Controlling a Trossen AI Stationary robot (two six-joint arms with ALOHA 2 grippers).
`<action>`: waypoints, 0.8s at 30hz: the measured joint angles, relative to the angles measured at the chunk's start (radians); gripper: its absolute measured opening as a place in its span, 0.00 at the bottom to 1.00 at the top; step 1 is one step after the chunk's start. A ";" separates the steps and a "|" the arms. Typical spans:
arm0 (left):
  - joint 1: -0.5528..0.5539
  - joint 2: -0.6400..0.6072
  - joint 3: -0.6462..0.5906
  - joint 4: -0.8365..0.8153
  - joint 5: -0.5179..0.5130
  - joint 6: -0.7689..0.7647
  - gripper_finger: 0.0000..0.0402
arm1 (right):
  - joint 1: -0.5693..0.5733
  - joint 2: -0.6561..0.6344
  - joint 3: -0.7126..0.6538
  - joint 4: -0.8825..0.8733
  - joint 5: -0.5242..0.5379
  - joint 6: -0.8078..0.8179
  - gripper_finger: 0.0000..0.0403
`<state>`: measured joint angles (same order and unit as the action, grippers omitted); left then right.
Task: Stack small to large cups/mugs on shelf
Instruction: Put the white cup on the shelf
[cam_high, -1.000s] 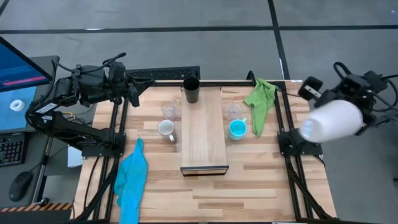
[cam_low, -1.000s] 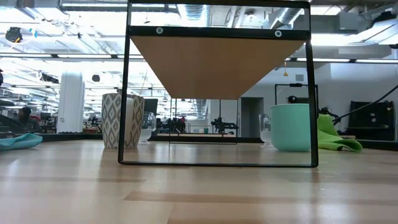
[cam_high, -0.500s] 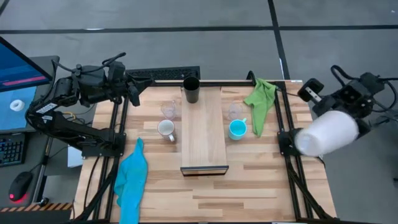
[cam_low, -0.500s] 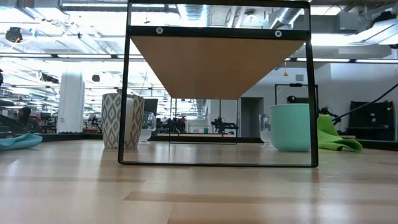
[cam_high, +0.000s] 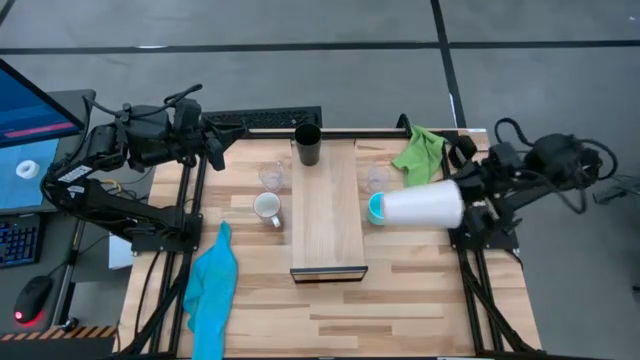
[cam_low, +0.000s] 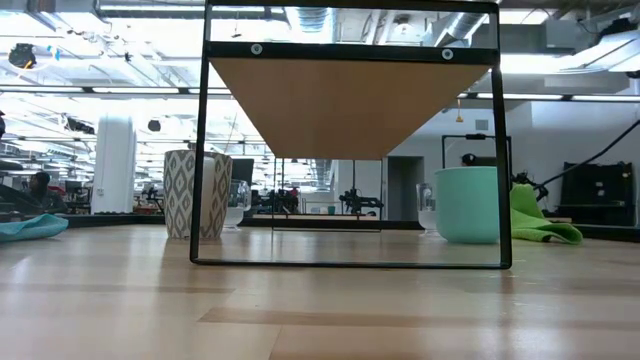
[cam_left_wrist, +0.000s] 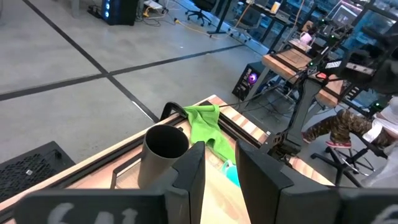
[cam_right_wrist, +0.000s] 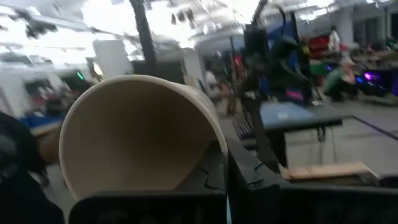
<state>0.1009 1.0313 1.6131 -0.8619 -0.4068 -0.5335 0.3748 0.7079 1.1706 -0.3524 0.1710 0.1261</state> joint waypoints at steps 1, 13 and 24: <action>0.000 0.000 0.000 0.000 0.000 -0.003 0.20 | -0.001 0.006 0.000 -0.018 0.024 0.000 0.01; 0.000 0.000 0.000 0.007 -0.026 -0.024 0.20 | -0.004 0.103 0.001 -0.031 0.725 -0.178 0.02; 0.000 0.000 0.000 0.008 -0.053 -0.074 0.20 | -0.071 0.309 0.106 0.129 1.225 -0.509 0.02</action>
<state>0.1009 1.0317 1.6131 -0.8543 -0.4598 -0.6071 0.3033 1.0172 1.2767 -0.2232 1.3960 -0.3826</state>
